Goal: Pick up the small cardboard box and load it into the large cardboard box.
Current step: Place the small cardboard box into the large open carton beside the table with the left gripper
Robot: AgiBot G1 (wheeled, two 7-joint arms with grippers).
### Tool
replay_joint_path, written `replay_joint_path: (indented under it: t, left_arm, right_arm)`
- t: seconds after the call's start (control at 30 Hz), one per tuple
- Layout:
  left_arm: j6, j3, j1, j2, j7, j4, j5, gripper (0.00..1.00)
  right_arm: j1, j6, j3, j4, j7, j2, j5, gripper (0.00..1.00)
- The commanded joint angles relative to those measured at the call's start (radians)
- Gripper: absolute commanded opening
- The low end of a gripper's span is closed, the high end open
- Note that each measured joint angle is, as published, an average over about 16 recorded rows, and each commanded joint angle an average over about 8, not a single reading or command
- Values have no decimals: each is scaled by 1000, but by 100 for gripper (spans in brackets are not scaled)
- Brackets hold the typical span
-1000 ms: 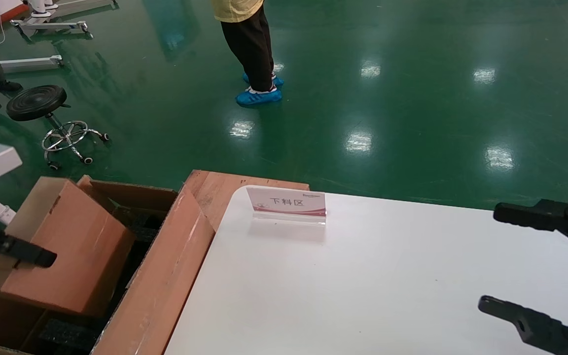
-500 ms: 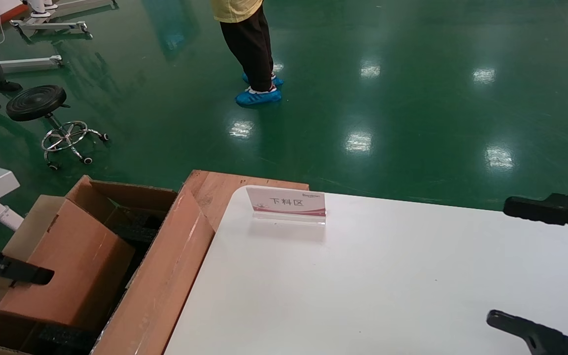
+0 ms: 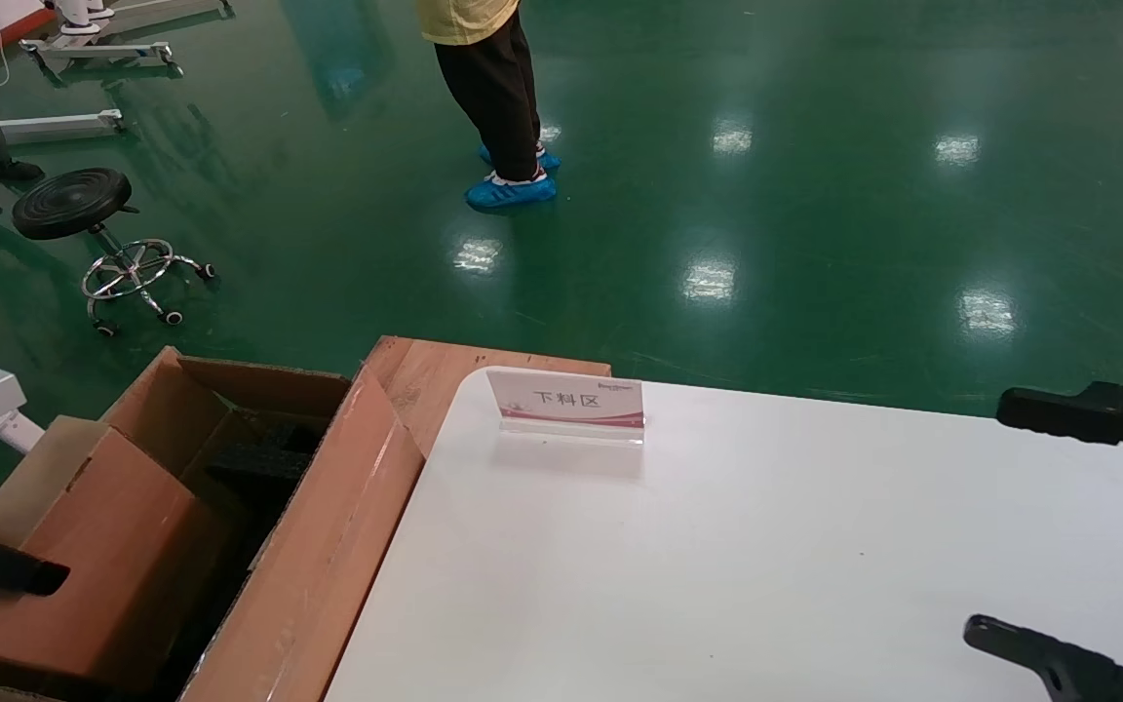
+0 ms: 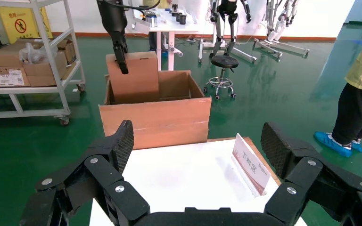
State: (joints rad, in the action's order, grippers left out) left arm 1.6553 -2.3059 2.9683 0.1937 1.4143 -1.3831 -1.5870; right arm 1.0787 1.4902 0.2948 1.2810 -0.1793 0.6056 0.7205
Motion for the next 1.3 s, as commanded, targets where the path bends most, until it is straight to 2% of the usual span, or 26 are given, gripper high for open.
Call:
replay_joint_path:
  t: [0.03, 0.93, 1.3]
  left_arm:
    - [-1, -6, 2, -1, -7, 1, -11, 0]
    - [-13, 92, -49, -94, -117, -3, -163, 0]
    - [-83, 130, -144, -84, -155, 46, -163, 0]
  right_arm:
    - [0, 0, 0, 0, 0, 0, 0, 100]
    - [0, -1, 2, 0, 1, -1, -1, 100]
    - [0, -1, 2, 0, 1, -1, -2, 100]
